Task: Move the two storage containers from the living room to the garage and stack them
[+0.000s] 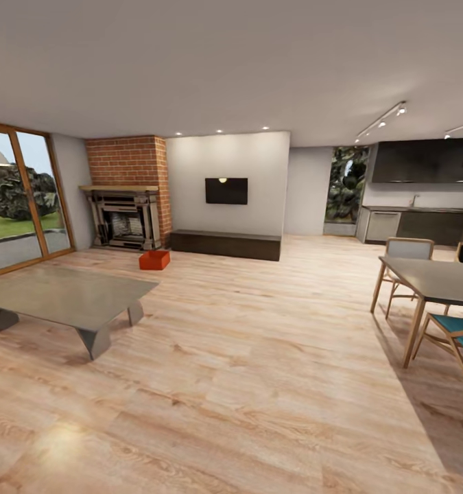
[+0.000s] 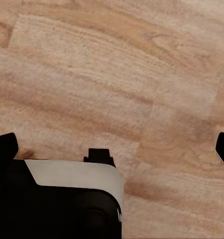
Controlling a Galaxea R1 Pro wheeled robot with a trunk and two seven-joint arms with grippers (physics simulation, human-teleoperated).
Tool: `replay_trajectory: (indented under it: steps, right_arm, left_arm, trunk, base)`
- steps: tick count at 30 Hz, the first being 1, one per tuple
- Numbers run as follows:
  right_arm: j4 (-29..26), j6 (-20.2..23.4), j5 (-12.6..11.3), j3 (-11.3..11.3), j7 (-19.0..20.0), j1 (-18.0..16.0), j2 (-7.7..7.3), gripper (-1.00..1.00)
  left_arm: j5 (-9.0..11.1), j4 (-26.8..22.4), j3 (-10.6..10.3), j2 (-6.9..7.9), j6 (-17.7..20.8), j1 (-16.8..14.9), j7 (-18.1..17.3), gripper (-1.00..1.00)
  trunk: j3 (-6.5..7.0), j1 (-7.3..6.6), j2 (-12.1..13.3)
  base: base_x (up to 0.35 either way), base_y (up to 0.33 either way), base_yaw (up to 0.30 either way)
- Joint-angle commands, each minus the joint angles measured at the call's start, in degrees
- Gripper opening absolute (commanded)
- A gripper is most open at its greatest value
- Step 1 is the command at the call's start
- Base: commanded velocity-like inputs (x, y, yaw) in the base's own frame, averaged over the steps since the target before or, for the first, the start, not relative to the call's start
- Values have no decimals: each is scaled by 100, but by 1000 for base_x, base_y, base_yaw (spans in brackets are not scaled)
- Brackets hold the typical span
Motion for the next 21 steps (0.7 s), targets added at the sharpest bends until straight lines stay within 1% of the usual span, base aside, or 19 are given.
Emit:
replay_trajectory:
  steps: [1,21]
  right_arm:
    - [17,-26,-16,46,-24,-8,3,100]
    - [17,-26,-16,46,-24,-8,3,100]
  left_arm:
    - [8,1,31,-1,-17,-4,4,100]
    - [3,-4,36,0,-19,-4,4,100]
  trunk:
    - [-7,4,-4]
    - [-7,4,-4]
  base:
    - [330,0,0]
    - [330,0,0]
